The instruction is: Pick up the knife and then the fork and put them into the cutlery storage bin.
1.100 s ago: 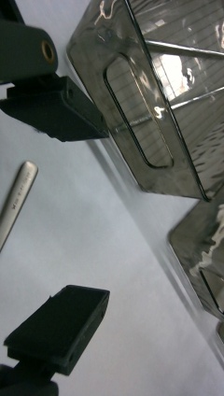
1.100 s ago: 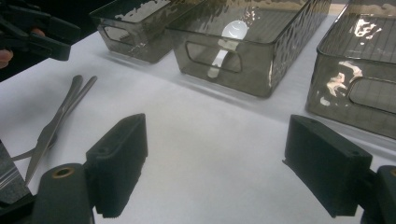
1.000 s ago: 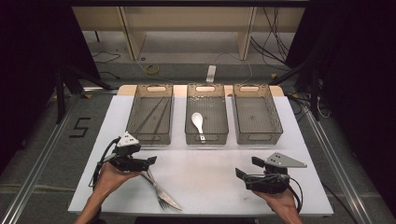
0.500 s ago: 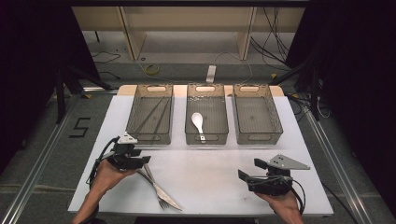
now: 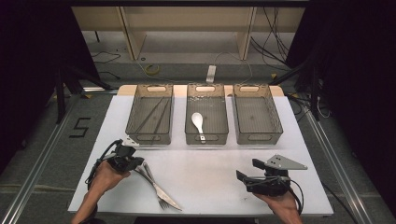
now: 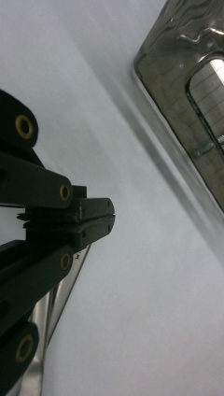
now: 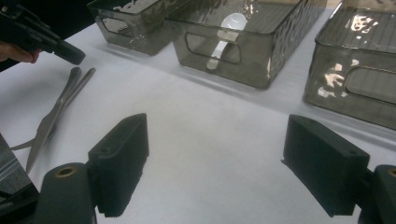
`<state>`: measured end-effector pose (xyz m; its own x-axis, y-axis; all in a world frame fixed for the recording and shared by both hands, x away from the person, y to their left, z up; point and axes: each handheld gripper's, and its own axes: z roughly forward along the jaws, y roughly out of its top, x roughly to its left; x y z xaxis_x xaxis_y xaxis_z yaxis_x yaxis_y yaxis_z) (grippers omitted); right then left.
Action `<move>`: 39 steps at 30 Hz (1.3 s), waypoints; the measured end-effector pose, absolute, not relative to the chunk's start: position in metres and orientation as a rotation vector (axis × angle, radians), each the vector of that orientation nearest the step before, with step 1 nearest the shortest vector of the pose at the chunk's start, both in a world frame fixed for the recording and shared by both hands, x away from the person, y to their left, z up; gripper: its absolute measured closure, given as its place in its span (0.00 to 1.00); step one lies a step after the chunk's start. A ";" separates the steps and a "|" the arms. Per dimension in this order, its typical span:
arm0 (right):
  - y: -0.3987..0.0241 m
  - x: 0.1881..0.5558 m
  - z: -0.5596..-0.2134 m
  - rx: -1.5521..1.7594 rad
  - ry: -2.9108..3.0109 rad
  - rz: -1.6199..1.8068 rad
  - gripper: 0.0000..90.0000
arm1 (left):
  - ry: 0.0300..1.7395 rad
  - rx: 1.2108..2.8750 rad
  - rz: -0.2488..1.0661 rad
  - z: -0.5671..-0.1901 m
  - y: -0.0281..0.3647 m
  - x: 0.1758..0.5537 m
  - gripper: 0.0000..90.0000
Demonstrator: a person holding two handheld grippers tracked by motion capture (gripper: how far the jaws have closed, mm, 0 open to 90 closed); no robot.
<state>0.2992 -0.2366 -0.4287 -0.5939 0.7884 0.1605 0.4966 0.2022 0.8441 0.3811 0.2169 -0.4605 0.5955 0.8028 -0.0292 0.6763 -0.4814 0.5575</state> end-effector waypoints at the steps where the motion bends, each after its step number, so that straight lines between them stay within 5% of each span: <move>1: -0.236 0.299 -0.429 1.202 2.179 1.343 0.26 | 1.167 2.311 0.323 -0.460 0.217 0.381 0.99; 39: -0.235 0.298 -0.429 1.209 2.193 1.349 0.26 | 1.223 2.512 0.178 -0.466 0.211 0.351 0.99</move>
